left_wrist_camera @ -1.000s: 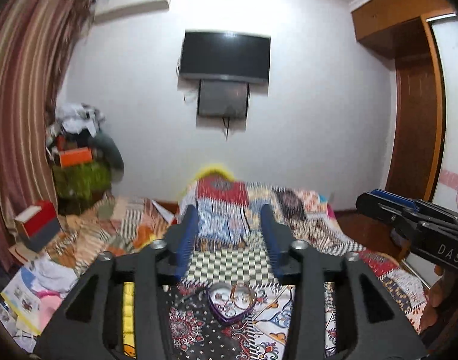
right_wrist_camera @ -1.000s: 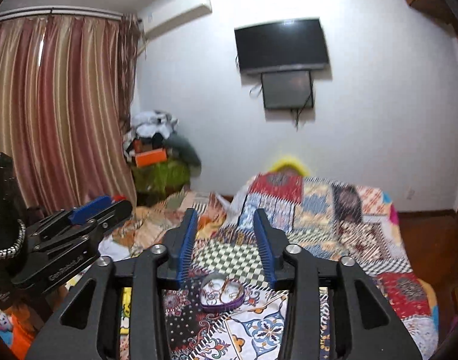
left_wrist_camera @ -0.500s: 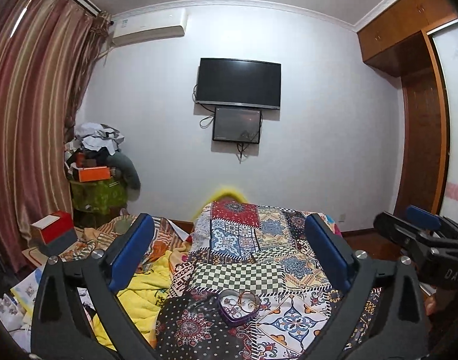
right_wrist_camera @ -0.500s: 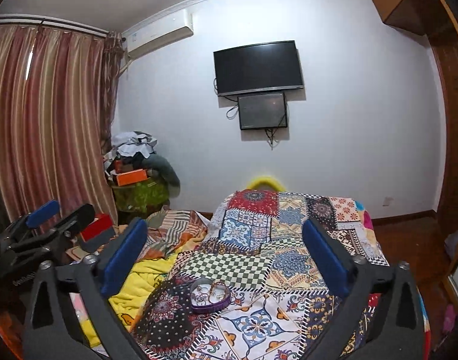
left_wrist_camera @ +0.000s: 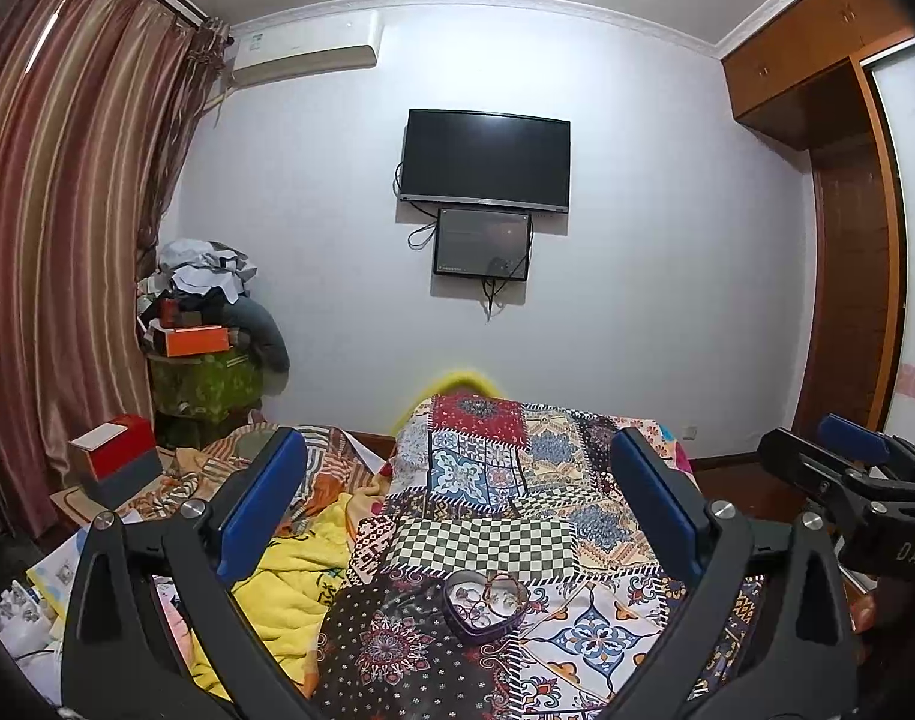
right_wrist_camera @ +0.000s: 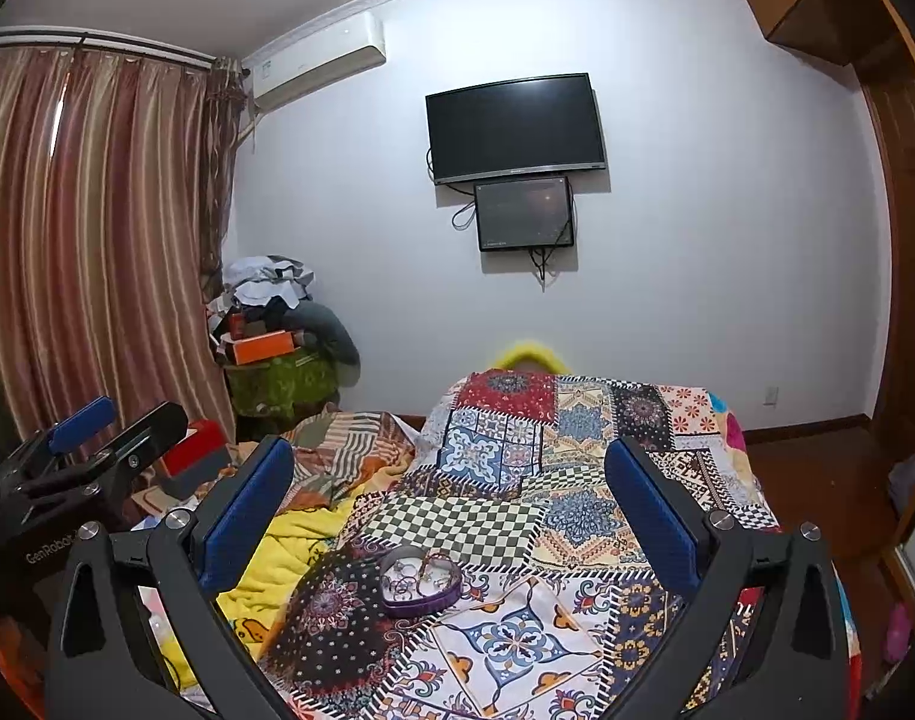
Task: Organize jewelry
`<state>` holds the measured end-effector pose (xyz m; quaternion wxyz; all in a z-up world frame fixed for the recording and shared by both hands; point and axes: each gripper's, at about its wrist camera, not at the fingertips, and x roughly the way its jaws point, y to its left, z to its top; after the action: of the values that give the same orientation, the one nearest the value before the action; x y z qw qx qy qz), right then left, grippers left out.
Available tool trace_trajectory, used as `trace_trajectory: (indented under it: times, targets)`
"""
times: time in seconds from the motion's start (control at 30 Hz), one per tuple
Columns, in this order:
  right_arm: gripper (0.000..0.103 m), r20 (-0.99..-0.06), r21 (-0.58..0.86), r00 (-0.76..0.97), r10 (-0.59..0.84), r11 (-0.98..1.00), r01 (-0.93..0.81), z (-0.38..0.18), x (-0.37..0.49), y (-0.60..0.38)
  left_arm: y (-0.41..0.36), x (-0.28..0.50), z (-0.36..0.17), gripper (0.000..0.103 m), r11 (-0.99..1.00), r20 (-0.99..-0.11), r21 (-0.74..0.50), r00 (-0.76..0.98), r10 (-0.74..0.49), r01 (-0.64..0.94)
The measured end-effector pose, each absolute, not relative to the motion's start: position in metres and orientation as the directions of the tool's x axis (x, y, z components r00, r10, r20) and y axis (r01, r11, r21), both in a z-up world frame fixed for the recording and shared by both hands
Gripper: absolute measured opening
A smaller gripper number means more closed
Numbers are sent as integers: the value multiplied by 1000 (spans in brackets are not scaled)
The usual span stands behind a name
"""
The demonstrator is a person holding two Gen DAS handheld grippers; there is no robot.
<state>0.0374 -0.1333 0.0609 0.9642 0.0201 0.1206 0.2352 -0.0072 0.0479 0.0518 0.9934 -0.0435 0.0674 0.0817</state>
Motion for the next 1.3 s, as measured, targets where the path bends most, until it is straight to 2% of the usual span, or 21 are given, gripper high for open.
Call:
trace_trajectory:
  times: [1.3]
  targets:
    - [103, -251, 105, 852, 459, 888, -448, 58, 41, -138, 33, 0, 45, 102, 985, -169, -47, 973, 157, -167]
